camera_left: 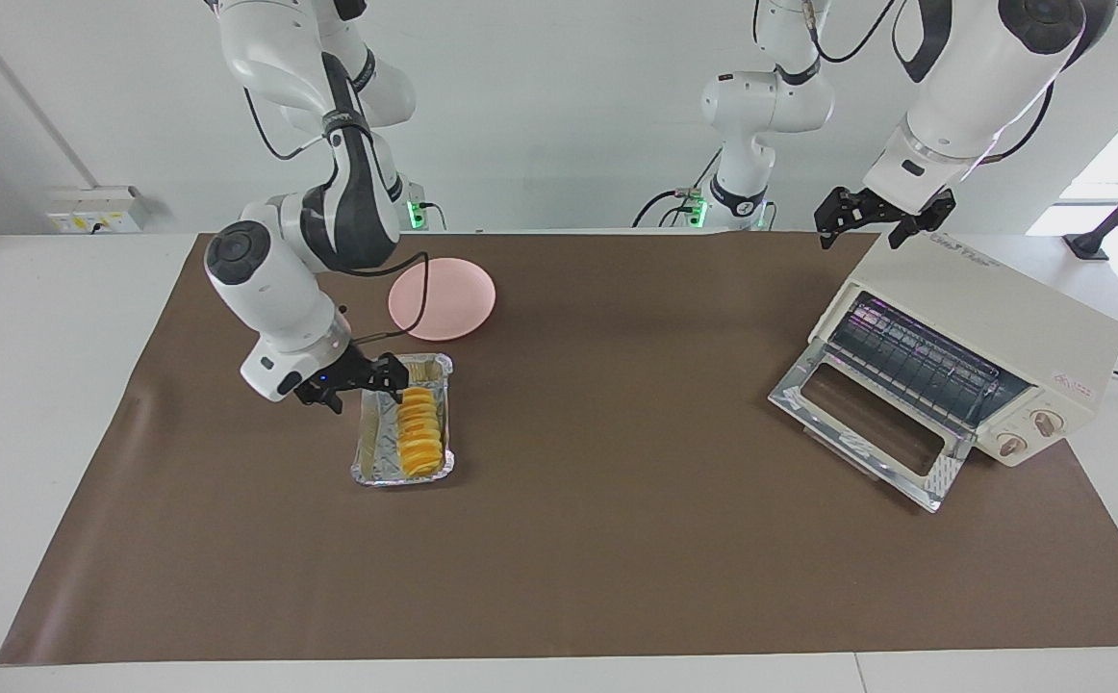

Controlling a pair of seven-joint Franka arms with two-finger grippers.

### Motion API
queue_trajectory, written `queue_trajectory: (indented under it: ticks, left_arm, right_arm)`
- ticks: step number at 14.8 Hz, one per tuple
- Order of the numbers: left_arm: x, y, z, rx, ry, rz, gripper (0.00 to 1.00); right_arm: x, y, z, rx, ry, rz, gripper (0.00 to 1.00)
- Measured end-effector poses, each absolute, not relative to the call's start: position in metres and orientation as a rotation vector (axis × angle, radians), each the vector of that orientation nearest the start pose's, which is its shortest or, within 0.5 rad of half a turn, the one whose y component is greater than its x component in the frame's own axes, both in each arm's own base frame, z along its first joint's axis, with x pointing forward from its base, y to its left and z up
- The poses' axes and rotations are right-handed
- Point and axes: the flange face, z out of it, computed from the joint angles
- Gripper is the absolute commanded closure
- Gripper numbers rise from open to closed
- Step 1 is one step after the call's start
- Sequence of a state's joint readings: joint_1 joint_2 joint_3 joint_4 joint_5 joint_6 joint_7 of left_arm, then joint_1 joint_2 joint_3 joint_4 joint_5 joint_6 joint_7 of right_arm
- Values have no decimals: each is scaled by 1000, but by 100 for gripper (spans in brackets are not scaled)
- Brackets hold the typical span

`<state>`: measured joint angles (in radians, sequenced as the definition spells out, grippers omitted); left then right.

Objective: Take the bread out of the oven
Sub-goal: 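Lower the right gripper into the tray and grasp the bread rolls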

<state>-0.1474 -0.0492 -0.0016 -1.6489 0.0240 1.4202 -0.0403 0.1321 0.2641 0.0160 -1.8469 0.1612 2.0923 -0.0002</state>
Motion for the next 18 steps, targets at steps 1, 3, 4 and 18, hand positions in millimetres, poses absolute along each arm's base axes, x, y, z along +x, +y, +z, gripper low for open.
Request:
queue_trajectory:
  ticks: [1,3,4,18]
  left_arm:
    - [515,-75,603,-3084,166,273,0]
    - [515,-74,603,-3084,166,273,0]
    - [515,-74,603,-3084,166,273,0]
    - [515,-74,603,-3084,166,273,0]
  right_arm:
    - [610,111,378,-3001,-105,42,4]
    - [608,122,365,-3004,-110,34,7]
    - [607,121,357,-3006,-106,29,8]
    - [591,133,317,-3019,-91,71,100]
